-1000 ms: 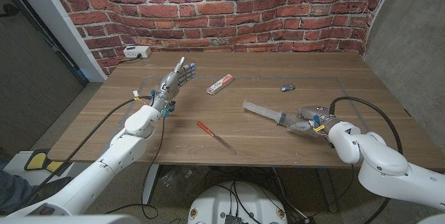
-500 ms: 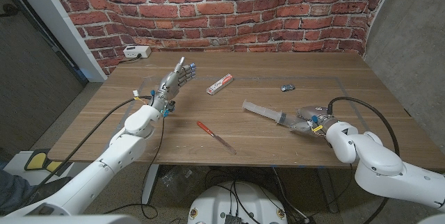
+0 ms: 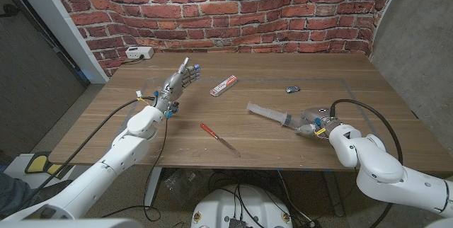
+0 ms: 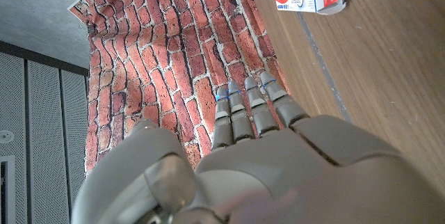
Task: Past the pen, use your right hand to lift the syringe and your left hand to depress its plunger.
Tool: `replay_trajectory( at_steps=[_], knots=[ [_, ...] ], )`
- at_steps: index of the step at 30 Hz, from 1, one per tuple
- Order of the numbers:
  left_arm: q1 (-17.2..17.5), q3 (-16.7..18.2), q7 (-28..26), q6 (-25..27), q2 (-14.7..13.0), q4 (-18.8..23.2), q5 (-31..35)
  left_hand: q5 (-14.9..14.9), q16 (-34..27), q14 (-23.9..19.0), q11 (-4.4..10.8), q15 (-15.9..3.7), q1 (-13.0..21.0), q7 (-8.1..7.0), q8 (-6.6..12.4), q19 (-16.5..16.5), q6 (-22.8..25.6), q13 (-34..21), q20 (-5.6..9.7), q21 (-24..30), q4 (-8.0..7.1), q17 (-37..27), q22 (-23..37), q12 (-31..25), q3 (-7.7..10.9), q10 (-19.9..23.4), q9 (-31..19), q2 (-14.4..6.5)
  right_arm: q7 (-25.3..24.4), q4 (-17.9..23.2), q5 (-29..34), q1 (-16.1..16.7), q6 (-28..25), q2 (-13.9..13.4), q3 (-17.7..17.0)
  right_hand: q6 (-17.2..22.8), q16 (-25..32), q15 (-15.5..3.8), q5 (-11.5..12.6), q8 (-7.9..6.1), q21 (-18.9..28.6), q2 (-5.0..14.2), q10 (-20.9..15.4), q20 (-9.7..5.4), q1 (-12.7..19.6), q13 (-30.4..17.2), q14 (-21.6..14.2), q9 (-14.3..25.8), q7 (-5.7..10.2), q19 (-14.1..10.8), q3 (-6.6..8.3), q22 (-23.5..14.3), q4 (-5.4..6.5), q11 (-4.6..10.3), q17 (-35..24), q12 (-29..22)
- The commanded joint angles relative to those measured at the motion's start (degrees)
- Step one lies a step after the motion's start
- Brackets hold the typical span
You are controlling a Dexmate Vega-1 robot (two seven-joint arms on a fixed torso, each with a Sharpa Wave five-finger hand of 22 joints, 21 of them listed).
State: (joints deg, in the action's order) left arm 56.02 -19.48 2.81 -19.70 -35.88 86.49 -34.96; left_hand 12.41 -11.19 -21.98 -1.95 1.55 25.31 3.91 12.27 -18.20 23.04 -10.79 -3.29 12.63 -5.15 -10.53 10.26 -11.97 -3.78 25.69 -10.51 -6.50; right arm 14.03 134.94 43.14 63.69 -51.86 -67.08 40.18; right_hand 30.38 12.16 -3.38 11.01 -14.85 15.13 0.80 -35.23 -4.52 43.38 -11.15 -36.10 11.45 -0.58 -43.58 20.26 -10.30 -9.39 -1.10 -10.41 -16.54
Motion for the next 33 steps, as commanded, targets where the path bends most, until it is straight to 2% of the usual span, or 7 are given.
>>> replay_trajectory(
  at_steps=[1,11,13,21,22,27,33],
  knots=[
    [-0.3,0.1,0.1,-0.3,0.2,-0.5,0.0,0.0,0.0,-0.4,0.04,0.23,0.0,0.06,-0.07,-0.2,0.5,-0.2,-0.20,0.0,-0.51,-0.1,0.1,0.0,-0.05,0.3,-0.3,0.0,2.4,-1.9,5.1,-0.8,0.6,2.4,1.8,1.3,0.2,-1.91,-0.1,-0.40,0.7,0.43,-1.3,-2.99,1.9,0.0,-1.6,0.1,0.56,-1.0,1.09,-0.3,-0.39,0.44,-0.1,-0.3],
    [-0.5,0.1,0.4,-0.4,0.3,-1.2,-0.4,0.0,0.1,-0.4,0.06,0.27,0.0,0.10,-0.12,-0.2,0.6,-0.2,-0.17,0.0,-0.59,-0.1,0.1,0.0,-0.14,0.3,-0.3,0.0,2.5,-4.3,7.5,-0.4,1.7,5.0,1.7,2.3,-0.1,-2.39,-0.1,-0.44,0.8,0.76,-1.9,-3.49,4.4,0.0,-2.2,0.1,1.28,-1.6,2.16,-0.4,-0.76,0.82,-0.1,-0.1],
    [-0.7,0.1,0.5,-0.4,0.3,-1.4,-0.4,0.0,0.1,-0.4,-0.20,0.22,-0.1,0.12,-0.13,-0.2,0.6,-0.2,-0.15,0.0,-0.61,-0.1,0.1,0.0,-0.16,0.4,-0.3,0.0,0.7,-4.5,6.9,0.4,2.4,5.3,0.9,4.5,0.1,-3.64,0.0,-0.89,1.3,1.47,-4.3,-4.32,6.7,0.1,-4.3,0.0,2.29,-2.9,3.26,-0.5,-0.81,1.25,-0.1,-0.5],
    [-1.1,0.1,0.9,-0.4,0.5,-2.0,-0.7,0.0,0.1,-0.4,-0.11,0.22,-0.1,0.11,-0.16,-0.2,0.6,-0.2,-0.19,-0.1,-0.67,-0.1,0.1,0.1,-0.23,0.3,-0.3,0.0,-3.4,-5.3,6.5,2.2,3.7,6.2,-0.8,11.0,1.0,-6.53,-0.4,-2.30,3.4,2.36,-10.5,-6.07,10.8,0.3,-11.0,-0.1,4.81,-7.0,4.91,-0.9,-0.38,3.89,-0.3,-1.2],
    [-1.1,0.1,1.0,-0.4,0.5,-2.0,-0.7,0.0,0.1,-0.4,-0.11,0.22,-0.1,0.11,-0.17,-0.2,0.6,-0.2,-0.21,-0.1,-0.68,-0.1,0.1,0.1,-0.24,0.3,-0.3,0.0,-4.0,-5.4,6.4,2.4,3.9,6.2,-1.0,11.4,1.0,-6.62,-0.5,-2.36,3.7,2.41,-11.3,-6.31,11.1,0.3,-11.4,-0.2,4.85,-7.5,5.01,-1.0,-0.35,3.47,-0.3,-1.4],
    [-1.2,0.1,1.1,-0.4,0.5,-2.2,-0.7,0.0,0.1,-0.4,-0.15,0.23,-0.2,0.11,-0.20,-0.2,0.7,-0.2,-0.26,-0.1,-0.72,-0.1,0.1,0.1,-0.28,0.4,-0.3,-0.1,-7.5,-5.8,5.7,4.0,4.8,6.6,-2.3,14.5,1.3,-8.57,-0.8,-2.82,5.3,3.06,-14.4,-7.22,12.9,0.4,-15.2,-0.2,5.38,-10.1,5.74,-1.3,-0.14,5.11,-0.4,-1.5],
    [-1.2,0.1,1.1,-0.3,0.4,-2.1,-0.8,0.0,0.1,-0.4,0.04,0.27,-0.2,0.03,-0.24,-0.2,0.7,-0.2,-0.24,-0.2,-0.76,-0.1,0.1,0.1,-0.33,0.4,-0.3,-0.1,-11.5,-5.8,5.7,5.7,5.1,6.9,-3.5,17.4,1.4,-8.88,-0.8,-3.24,6.6,3.94,-17.0,-7.61,14.0,0.5,-18.0,-0.2,6.13,-11.6,6.32,-1.5,0.16,5.97,-0.4,-1.4]
  ],
)
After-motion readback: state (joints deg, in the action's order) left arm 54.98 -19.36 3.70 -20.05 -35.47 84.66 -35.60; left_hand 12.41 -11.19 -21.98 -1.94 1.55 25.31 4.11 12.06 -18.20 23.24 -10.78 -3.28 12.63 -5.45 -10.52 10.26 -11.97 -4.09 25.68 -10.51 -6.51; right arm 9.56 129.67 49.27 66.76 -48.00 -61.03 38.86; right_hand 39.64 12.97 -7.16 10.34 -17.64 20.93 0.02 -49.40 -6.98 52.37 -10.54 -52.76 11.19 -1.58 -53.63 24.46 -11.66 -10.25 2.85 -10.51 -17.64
